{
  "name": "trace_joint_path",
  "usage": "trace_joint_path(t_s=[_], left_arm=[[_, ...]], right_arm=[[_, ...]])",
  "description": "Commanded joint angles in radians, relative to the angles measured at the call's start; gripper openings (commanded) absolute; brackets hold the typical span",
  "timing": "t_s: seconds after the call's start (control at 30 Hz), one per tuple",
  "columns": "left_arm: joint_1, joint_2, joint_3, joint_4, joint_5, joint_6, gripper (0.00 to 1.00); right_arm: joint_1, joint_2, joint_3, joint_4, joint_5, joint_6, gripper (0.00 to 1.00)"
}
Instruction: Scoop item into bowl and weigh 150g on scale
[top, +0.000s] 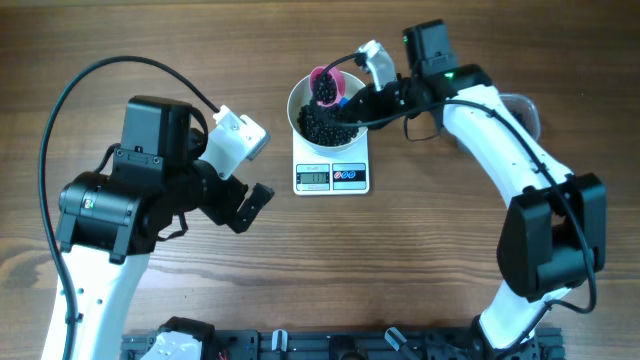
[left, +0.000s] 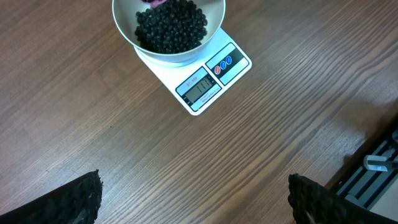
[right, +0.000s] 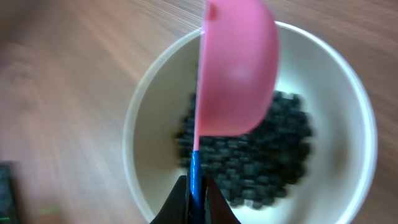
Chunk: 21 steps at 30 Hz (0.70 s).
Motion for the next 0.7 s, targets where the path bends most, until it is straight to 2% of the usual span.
trace_joint_path(t_s=[0.0,0.27,0.67], left_arm=[[-0.001,0.006,0.018,0.003,0.001,-0.006,1.00],[-0.001,0.006,0.018,0.003,0.001,-0.006,1.00],[-0.001,0.006,0.018,0.003,0.001,-0.006,1.00]], right_arm=[[0.049,-0.047,0.025,0.005,0.289,-0.105,0.04],[0.112,-0.115,0.026,0.010,0.467,-0.205,0.04],[0.114,-0.129,0.026,0.005,0.468,-0.204,0.04]])
